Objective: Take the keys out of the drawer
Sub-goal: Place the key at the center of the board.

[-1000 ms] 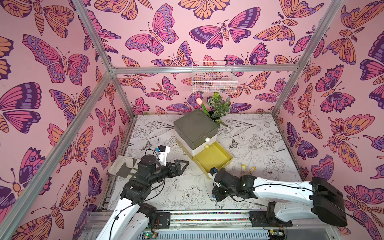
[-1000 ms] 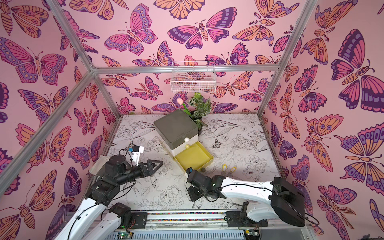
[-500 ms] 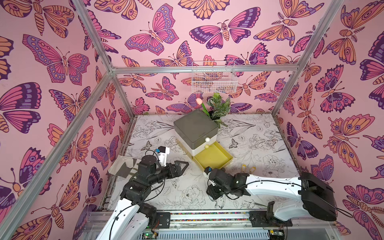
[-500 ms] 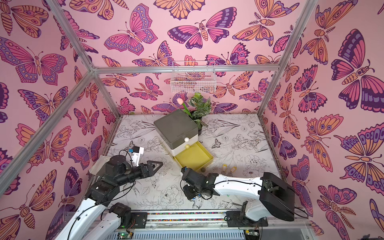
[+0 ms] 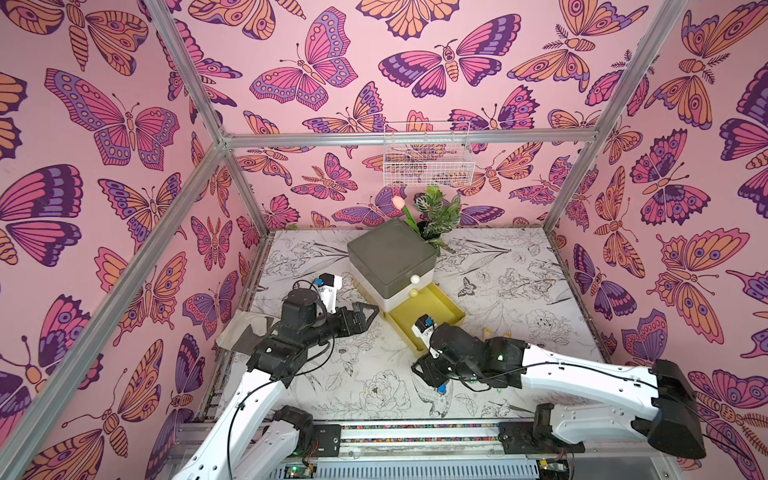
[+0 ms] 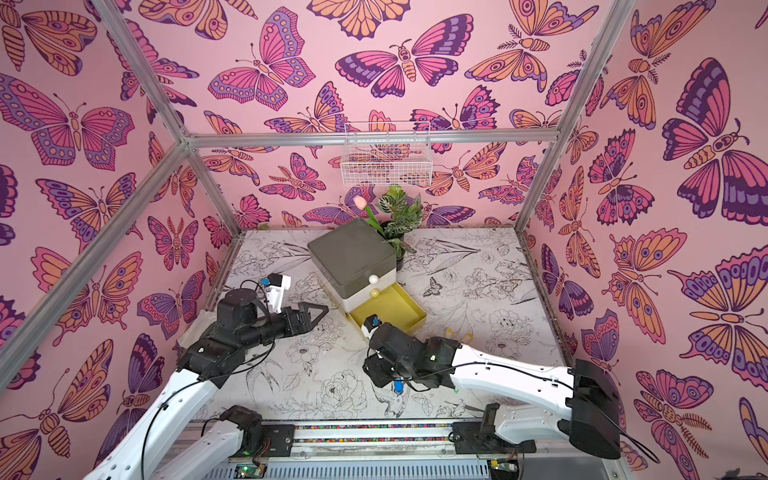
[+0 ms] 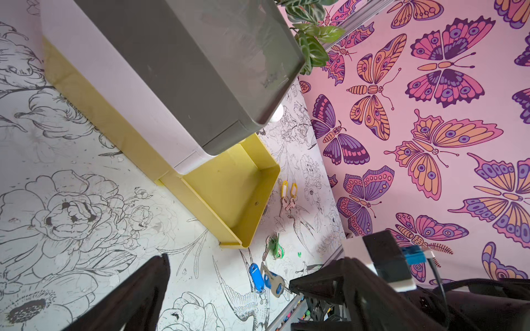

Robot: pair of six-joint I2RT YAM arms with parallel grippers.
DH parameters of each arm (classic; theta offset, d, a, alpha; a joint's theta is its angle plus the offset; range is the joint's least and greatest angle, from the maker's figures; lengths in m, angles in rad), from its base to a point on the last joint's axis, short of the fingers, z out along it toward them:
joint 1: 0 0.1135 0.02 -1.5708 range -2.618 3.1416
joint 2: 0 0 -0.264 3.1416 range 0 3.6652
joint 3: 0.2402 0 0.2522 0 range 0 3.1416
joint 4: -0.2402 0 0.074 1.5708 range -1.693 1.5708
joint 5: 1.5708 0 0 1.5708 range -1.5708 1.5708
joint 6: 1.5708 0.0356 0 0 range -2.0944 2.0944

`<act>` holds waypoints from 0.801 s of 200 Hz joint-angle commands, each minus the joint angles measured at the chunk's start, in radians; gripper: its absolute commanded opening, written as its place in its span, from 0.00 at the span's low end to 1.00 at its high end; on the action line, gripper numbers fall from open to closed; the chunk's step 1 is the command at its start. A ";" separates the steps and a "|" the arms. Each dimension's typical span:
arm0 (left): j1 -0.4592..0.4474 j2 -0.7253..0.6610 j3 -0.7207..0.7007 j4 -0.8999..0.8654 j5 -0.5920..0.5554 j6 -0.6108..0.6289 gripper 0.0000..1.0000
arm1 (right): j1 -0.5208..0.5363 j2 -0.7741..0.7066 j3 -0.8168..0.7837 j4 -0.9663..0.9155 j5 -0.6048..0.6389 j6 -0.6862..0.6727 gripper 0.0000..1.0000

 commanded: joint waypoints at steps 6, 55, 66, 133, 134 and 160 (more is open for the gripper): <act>0.006 0.004 0.007 0.034 -0.010 0.028 1.00 | 0.002 -0.007 -0.036 -0.035 0.000 -0.004 0.48; 0.009 -0.021 -0.023 0.033 -0.015 0.018 1.00 | 0.003 0.190 0.045 -0.141 -0.122 -0.075 0.48; 0.012 -0.030 -0.026 0.029 -0.018 0.016 1.00 | 0.004 0.264 0.098 -0.209 -0.126 -0.090 0.48; 0.035 -0.053 -0.026 0.022 -0.019 0.013 0.99 | 0.003 0.168 0.120 -0.190 -0.049 -0.038 0.49; 0.035 -0.051 -0.025 0.023 -0.018 0.013 0.99 | 0.000 0.162 0.117 -0.188 -0.049 -0.033 0.49; 0.032 0.014 0.025 0.047 -0.012 0.031 0.99 | -0.086 0.015 0.028 -0.150 -0.057 0.082 0.49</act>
